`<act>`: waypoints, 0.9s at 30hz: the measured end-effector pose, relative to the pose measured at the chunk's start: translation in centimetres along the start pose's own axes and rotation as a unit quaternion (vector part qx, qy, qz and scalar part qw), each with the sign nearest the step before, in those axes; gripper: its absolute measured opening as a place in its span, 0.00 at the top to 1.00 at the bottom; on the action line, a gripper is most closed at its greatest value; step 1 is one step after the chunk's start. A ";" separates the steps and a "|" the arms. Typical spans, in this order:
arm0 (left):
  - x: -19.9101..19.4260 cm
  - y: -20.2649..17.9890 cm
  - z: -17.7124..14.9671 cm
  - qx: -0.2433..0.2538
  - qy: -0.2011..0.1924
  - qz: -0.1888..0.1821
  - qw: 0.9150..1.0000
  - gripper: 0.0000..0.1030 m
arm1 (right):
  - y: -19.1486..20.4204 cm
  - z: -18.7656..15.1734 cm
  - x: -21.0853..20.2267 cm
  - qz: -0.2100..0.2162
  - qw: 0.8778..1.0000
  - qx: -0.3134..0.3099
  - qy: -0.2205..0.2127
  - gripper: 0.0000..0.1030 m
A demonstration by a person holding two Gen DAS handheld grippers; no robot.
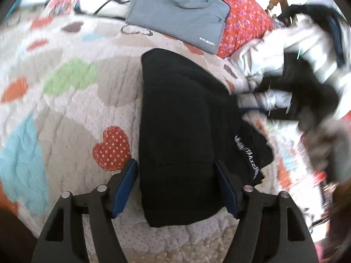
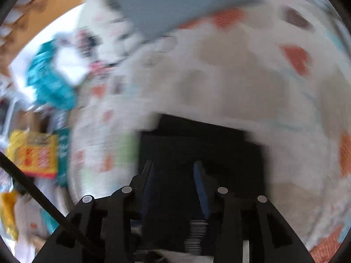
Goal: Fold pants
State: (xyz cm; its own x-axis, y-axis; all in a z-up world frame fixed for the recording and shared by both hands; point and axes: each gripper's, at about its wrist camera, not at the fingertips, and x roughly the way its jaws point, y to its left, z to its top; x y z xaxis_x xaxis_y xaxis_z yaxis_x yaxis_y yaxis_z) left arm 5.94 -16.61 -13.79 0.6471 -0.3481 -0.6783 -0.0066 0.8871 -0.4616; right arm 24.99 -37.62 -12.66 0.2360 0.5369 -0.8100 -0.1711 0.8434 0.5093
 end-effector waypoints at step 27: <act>-0.2 -1.6 2.0 0.001 0.070 -0.005 0.998 0.27 | -5.3 -8.1 -1.8 0.162 0.979 0.120 -0.007 0.80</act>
State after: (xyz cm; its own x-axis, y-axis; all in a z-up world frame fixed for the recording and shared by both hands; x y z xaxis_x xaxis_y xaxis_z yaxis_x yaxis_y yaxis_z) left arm 7.38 -17.35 -11.75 0.5349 -0.3952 -0.7468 0.0007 0.8841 -0.4673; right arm 17.72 -43.18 -16.23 0.2205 0.7755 -0.5916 -0.0093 0.6082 0.7937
